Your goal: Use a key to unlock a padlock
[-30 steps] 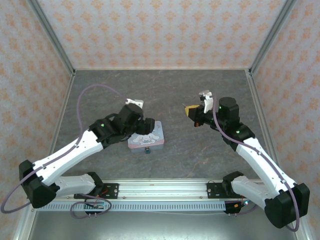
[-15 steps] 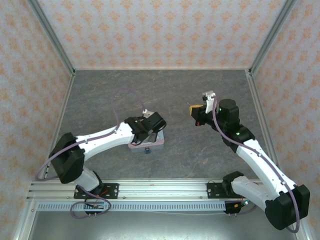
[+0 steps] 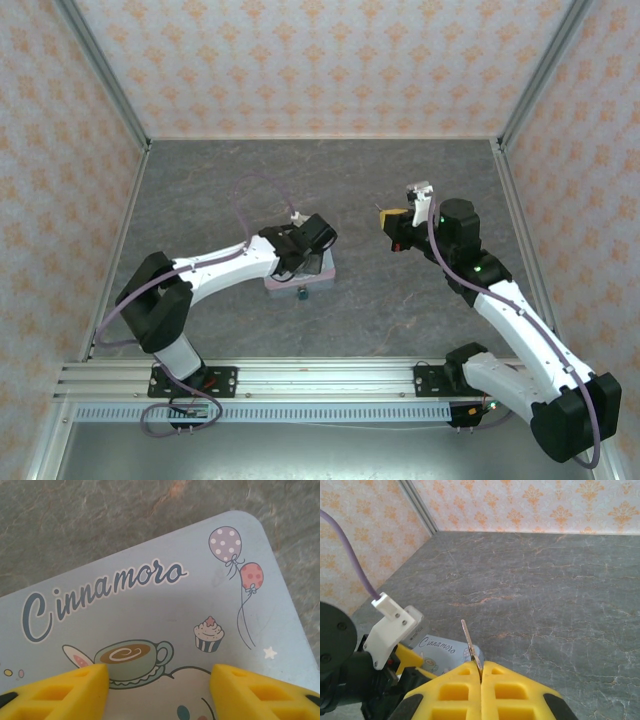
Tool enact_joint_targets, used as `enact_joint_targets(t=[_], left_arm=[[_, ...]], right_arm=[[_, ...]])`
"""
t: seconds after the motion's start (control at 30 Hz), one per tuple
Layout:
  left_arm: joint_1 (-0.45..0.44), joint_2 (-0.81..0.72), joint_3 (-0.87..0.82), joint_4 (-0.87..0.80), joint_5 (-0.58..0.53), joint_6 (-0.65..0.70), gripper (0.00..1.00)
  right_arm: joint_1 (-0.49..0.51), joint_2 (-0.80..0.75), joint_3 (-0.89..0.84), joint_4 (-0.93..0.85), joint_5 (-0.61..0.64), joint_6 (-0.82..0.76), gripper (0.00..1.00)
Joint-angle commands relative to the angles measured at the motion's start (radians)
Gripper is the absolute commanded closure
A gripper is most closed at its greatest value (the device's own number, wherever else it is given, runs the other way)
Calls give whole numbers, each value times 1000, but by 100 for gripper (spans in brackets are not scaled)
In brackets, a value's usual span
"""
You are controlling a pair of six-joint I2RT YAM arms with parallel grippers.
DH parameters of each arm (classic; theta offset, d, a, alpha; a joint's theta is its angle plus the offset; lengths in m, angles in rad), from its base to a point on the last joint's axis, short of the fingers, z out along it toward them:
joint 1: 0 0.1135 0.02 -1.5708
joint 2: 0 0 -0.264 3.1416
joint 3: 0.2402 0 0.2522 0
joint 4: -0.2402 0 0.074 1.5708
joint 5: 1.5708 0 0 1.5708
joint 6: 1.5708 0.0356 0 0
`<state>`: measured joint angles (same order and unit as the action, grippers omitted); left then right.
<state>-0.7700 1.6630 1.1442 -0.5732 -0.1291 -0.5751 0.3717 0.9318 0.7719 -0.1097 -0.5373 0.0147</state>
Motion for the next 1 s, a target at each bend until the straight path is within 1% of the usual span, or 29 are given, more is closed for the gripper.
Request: enact_joint_targets(t=[0.0,0.13,0.37,0.5,0.63,0.7,0.77,0.87,0.97], left_arm=[[32,98,-31,35,88,35,43],[66,153,19,57,107,118,43],[96,202,152,14,97,222,42],[114,151,216,-14,104,266,40],[123,31,235,-27,107,288,32],[124,-39,209,-25,104,284,28],[124,-114,157,-16,123,273,25],[124,-213,28,32,197,232,24],[123,-302,-133,115,291,172,24]], right_arm=[[3,-13,0,7,17,11,100],[4,-14,-3,-4,12,10,100],[3,22,-8,-37,-12,27,100],[2,76,-7,-26,-41,58,100],[1,156,-10,40,-108,107,100],[2,200,-7,91,-158,135,100],[6,245,0,140,-198,161,100],[22,328,33,153,-209,166,100],[41,410,75,154,-219,167,100]])
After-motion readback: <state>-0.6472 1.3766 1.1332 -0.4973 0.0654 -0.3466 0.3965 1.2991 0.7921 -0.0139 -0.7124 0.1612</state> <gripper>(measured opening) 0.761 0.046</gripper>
